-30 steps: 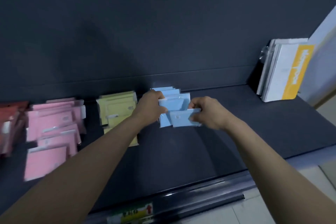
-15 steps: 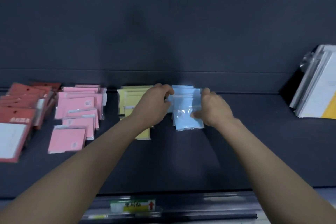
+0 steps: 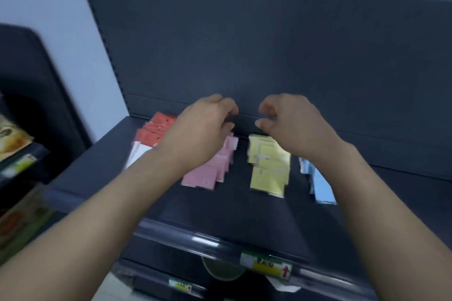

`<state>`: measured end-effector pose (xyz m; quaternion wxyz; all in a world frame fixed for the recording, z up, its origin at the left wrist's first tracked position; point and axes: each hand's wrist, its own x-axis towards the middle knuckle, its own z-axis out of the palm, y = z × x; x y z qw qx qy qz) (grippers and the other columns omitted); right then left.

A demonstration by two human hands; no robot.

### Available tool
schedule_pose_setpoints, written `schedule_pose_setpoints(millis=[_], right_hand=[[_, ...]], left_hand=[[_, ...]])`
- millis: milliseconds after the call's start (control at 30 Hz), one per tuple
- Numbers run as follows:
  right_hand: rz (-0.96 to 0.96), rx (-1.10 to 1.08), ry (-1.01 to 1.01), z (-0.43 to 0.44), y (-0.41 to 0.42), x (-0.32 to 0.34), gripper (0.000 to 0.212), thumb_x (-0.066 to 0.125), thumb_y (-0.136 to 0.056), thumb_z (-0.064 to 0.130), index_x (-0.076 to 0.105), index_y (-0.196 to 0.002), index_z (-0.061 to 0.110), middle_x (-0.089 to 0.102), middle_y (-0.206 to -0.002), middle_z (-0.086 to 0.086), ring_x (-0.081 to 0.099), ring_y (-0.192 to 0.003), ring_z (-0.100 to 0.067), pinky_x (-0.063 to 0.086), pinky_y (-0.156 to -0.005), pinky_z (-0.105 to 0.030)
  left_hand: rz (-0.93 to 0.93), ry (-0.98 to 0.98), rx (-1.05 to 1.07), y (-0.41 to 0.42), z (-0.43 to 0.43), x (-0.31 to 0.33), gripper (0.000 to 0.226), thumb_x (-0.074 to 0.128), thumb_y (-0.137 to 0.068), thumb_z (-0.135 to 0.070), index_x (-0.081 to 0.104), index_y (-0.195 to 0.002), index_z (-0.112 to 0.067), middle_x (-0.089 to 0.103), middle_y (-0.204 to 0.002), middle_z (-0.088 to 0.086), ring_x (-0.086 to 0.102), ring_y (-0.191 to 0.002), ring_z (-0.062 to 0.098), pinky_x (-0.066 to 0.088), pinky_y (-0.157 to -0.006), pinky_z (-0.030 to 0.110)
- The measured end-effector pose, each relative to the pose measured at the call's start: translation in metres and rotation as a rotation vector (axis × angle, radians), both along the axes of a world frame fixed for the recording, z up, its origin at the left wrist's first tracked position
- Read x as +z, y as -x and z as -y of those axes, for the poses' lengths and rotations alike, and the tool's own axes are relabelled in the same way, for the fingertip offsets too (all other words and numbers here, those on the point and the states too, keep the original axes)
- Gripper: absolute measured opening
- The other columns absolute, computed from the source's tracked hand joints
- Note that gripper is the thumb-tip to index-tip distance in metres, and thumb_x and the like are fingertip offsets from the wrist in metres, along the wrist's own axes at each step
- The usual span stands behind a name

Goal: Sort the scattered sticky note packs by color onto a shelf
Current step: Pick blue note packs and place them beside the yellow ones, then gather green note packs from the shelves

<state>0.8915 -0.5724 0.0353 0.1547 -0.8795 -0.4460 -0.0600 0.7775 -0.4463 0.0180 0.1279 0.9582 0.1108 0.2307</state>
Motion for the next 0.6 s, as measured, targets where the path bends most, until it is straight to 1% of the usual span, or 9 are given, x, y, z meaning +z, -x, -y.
schedule_pose_setpoints(millis=[100,200,233,333,467,600], right_hand=[[0.116,0.111,-0.013,-0.040,0.054,0.023,0.032,0.054,-0.094,0.031,0.057,-0.121,0.013,0.057,-0.119,-0.008,0.051,-0.112,-0.028,0.042,-0.090,-0.037],[0.237,0.207,-0.061,-0.080,0.112,0.040,0.035,0.052,-0.096,0.032,0.052,-0.125,0.013,0.054,-0.120,-0.008,0.049,-0.114,-0.028,0.039,-0.092,-0.038],[0.259,0.242,-0.081,-0.091,0.131,0.044,0.035,0.051,-0.096,0.032,0.052,-0.125,0.013,0.054,-0.121,-0.008,0.049,-0.114,-0.028,0.039,-0.092,-0.038],[0.260,0.348,-0.128,-0.127,0.186,0.053,0.034,0.051,-0.096,0.030,0.052,-0.126,0.013,0.055,-0.123,-0.008,0.051,-0.112,-0.028,0.040,-0.091,-0.038],[0.240,0.480,-0.127,-0.177,0.256,0.059,0.033,0.049,-0.098,0.030,0.052,-0.125,0.012,0.054,-0.123,-0.007,0.051,-0.112,-0.028,0.043,-0.090,-0.040],[0.246,0.642,-0.133,-0.221,0.321,0.060,0.032,0.046,-0.099,0.028,0.051,-0.127,0.013,0.053,-0.123,-0.007,0.050,-0.112,-0.027,0.041,-0.089,-0.037]], left_hand=[[0.038,-0.086,0.124,0.060,-0.032,0.020,0.024,0.055,-0.089,-0.016,0.058,-0.113,-0.012,0.057,-0.104,0.007,0.056,-0.099,0.027,0.045,-0.084,0.041],[0.049,-0.143,0.260,0.125,-0.060,0.035,0.028,0.052,-0.092,-0.018,0.055,-0.119,-0.015,0.056,-0.111,0.004,0.052,-0.106,0.023,0.040,-0.088,0.033],[0.054,-0.156,0.302,0.147,-0.068,0.040,0.028,0.052,-0.092,-0.019,0.054,-0.120,-0.015,0.056,-0.113,0.004,0.051,-0.108,0.023,0.039,-0.089,0.033],[0.067,-0.225,0.408,0.210,-0.087,0.048,0.030,0.053,-0.092,-0.019,0.054,-0.121,-0.014,0.056,-0.114,0.006,0.051,-0.108,0.027,0.041,-0.088,0.040],[0.073,-0.301,0.561,0.294,-0.112,0.053,0.027,0.055,-0.090,-0.016,0.056,-0.116,-0.011,0.058,-0.109,0.008,0.053,-0.102,0.030,0.043,-0.084,0.043],[0.052,-0.315,0.733,0.372,-0.131,0.053,0.024,0.055,-0.090,-0.016,0.057,-0.113,-0.011,0.058,-0.106,0.008,0.053,-0.100,0.032,0.044,-0.083,0.047]])
